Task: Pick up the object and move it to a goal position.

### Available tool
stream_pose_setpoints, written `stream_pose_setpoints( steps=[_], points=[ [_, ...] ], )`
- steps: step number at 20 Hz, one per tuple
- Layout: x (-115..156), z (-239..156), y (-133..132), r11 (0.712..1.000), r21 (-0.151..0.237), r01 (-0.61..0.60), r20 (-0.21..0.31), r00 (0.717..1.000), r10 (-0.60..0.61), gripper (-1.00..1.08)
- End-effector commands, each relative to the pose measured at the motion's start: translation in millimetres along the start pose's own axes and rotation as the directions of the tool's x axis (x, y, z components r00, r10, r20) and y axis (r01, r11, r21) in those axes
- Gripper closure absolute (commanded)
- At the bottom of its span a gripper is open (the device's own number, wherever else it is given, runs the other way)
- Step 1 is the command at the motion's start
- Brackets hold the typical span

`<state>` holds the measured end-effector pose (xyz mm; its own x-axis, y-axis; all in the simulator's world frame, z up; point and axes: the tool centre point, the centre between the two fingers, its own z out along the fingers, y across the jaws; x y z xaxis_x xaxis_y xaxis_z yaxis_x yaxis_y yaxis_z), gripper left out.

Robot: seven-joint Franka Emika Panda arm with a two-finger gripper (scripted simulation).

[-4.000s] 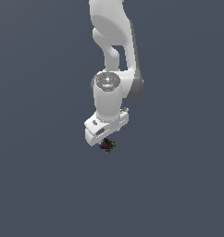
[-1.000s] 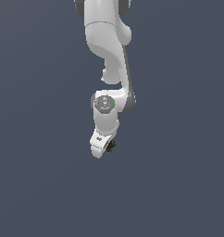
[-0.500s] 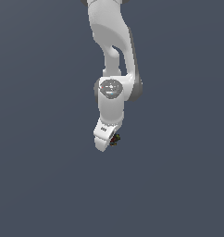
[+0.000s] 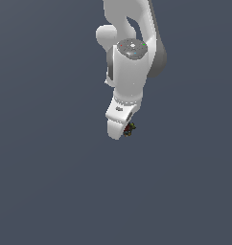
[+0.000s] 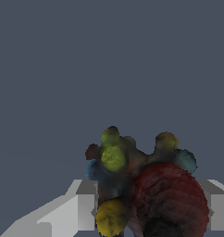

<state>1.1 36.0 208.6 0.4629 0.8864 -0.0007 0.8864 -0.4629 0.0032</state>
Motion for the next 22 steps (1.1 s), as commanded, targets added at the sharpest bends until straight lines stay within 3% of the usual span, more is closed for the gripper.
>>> stream_pose_setpoints(
  steps=[1, 12, 22],
  points=[
    [8, -30, -8, 1.0, 0.0, 0.0, 0.0, 1.0, 0.0, 1.08],
    [34, -123, -28, 1.0, 0.003, 0.0, -0.001, 1.0, 0.0, 1.08],
    [42, -149, -31, 1.0, 0.003, -0.002, -0.001, 1.0, 0.002, 1.08]
  ],
)
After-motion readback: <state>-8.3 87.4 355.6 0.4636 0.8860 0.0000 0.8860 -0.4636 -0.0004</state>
